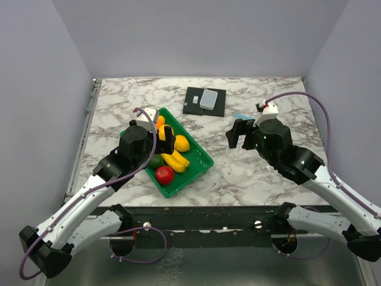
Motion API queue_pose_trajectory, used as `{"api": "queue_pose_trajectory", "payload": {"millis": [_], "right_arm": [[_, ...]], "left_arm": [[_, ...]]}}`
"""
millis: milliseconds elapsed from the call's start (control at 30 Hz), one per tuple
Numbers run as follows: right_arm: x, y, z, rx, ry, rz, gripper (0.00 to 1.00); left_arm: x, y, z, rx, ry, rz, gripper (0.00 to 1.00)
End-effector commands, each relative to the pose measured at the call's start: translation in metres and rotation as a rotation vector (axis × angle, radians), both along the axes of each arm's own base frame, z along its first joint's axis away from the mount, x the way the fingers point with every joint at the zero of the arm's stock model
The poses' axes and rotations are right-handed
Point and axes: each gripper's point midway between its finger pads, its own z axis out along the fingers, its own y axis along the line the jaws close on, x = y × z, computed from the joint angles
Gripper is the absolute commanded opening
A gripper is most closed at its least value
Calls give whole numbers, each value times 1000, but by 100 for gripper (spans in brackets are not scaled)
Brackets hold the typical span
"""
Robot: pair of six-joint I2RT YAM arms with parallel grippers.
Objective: Place the food in the zip-top bag and seal the zipper
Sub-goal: Pick up the zipper food storage bag at the center of the board.
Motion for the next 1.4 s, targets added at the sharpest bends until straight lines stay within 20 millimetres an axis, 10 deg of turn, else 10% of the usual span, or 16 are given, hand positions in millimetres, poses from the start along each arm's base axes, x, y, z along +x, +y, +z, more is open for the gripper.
{"api": "queue_pose_trajectory", "payload": {"millis": [0, 867, 1367], "right_arm": [[-1, -2, -3, -19, 18, -8, 100], [-2, 27, -34, -81, 123, 122, 91], [19, -25, -83, -247, 236, -287, 92]], "left_arm": [[-3, 10, -16, 52, 24, 21, 99], [-8, 22, -19, 69, 24, 59, 99], [-10, 20, -20, 65, 29, 47, 99]]}}
